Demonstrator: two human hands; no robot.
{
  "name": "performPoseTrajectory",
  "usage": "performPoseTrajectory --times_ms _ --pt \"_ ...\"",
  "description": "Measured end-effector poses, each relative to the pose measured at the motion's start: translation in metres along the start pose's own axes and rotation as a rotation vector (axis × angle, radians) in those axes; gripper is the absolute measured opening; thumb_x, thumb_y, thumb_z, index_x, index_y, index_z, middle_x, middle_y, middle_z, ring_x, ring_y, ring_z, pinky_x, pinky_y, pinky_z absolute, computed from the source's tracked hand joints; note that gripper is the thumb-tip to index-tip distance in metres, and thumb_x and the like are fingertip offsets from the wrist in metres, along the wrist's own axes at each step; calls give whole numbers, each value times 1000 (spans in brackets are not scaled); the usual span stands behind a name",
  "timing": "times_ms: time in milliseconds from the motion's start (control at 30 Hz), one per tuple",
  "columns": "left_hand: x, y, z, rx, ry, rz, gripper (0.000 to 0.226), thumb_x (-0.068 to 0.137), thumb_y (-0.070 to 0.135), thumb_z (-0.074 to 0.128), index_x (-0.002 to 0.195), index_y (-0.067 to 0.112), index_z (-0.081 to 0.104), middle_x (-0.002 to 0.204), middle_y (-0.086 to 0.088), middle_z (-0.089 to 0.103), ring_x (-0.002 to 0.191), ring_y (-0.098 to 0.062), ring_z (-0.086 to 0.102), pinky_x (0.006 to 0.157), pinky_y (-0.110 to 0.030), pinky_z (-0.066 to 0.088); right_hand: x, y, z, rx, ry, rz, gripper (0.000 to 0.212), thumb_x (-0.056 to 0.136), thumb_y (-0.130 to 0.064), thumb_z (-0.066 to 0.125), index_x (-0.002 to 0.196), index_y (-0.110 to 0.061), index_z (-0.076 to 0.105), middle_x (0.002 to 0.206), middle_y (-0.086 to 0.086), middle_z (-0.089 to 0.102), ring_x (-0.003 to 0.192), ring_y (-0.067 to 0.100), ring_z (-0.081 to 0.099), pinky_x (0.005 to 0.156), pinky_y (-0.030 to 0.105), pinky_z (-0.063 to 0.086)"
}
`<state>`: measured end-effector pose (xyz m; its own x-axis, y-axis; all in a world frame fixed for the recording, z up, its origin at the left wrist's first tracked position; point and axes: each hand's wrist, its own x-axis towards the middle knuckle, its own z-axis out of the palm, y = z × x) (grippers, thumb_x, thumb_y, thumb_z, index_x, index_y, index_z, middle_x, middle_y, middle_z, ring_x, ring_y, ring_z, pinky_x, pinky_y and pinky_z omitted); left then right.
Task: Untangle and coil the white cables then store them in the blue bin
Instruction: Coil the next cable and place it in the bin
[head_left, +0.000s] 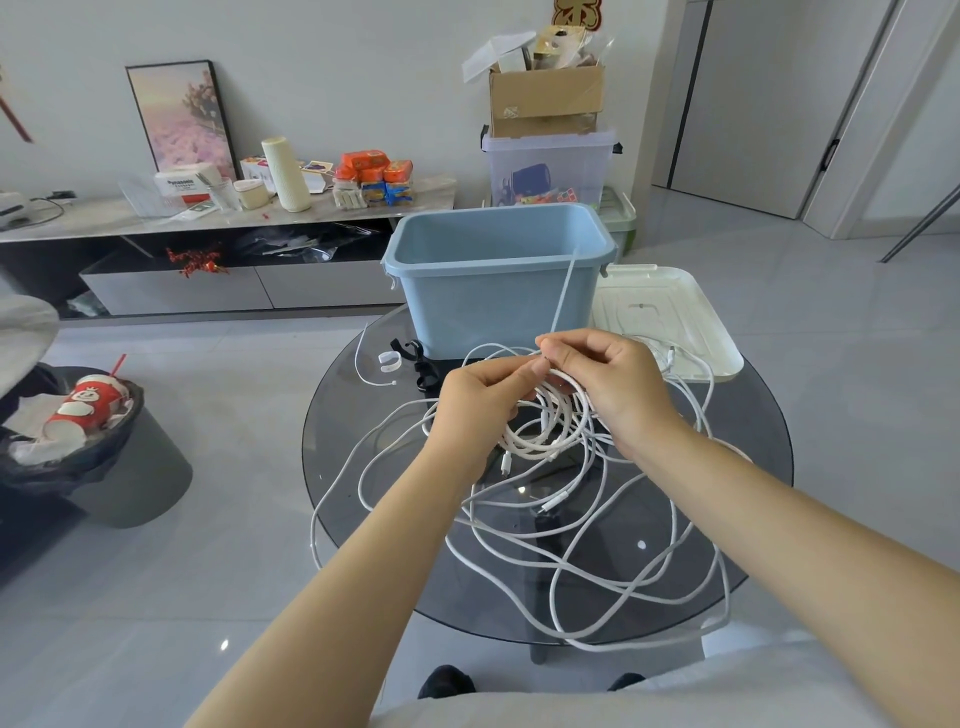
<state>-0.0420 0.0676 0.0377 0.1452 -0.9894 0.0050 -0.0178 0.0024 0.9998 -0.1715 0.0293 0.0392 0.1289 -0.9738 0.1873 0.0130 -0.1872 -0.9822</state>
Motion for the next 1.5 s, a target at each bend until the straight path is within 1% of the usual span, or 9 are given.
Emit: performPoseTrajectory --times_ms 167,267,333,433,533,733,900,1267,1500 --pt "4 -1 -6 -92 -54 -59 11 87 17 65 83 16 75 63 6 62 64 -8 48 68 -24 38 9 -3 1 72 150 150 18 95 -33 53 85 -17 54 75 -1 58 69 9 57 68 22 47" --pt "4 -3 -12 -38 -119 -76 10 86 16 66 83 15 76 75 1 68 65 -7 51 68 -22 40 18 -9 -4 299 -110 226 39 101 -40 29 104 -16 60 91 2 66 90 14 60 84 30 40" --pt "3 -3 -14 1 -158 -83 9 86 14 66 88 11 75 73 4 68 62 -3 52 63 -17 40 18 -14 -8 474 -237 242 47 101 -41 24 108 -13 61 78 3 64 84 15 61 86 32 37" --pt "1 -2 -15 -29 -228 -104 11 88 8 62 92 7 71 68 9 66 57 0 51 55 -12 38 20 -20 -10 628 -282 245 46 99 -36 33 82 -12 69 55 -3 39 54 12 43 74 29 40" --pt "1 -1 -17 -148 -259 -146 11 89 3 58 94 7 67 68 6 64 55 -3 50 51 -12 35 21 -23 -9 647 -264 281 41 93 -35 44 63 -15 64 53 -5 30 48 10 31 64 26 41" --pt "5 -4 -21 -227 -268 -169 12 87 11 60 88 14 72 83 -4 69 66 -10 49 63 -20 37 19 -13 -6 391 -141 319 26 92 -25 55 69 -13 56 48 -8 30 46 7 31 65 24 42" --pt "5 -3 -19 -200 -230 -110 19 92 16 54 80 15 69 65 5 61 59 -7 43 49 -15 30 16 -8 1 180 -119 273 23 88 -21 62 68 -13 56 42 -13 42 50 7 38 64 23 42" --pt "1 4 -19 -249 -221 -37 16 75 30 61 70 23 74 86 -7 57 55 -5 43 51 -16 32 13 -14 4 346 -100 339 28 89 -14 62 62 -9 56 55 1 38 55 13 40 47 18 48" --pt "-2 7 -18 -249 -209 -13 14 75 31 62 68 25 73 95 -13 54 56 -6 43 54 -17 33 10 -13 7 342 -149 329 24 89 -20 61 66 -11 61 49 -5 40 53 10 41 55 20 46"
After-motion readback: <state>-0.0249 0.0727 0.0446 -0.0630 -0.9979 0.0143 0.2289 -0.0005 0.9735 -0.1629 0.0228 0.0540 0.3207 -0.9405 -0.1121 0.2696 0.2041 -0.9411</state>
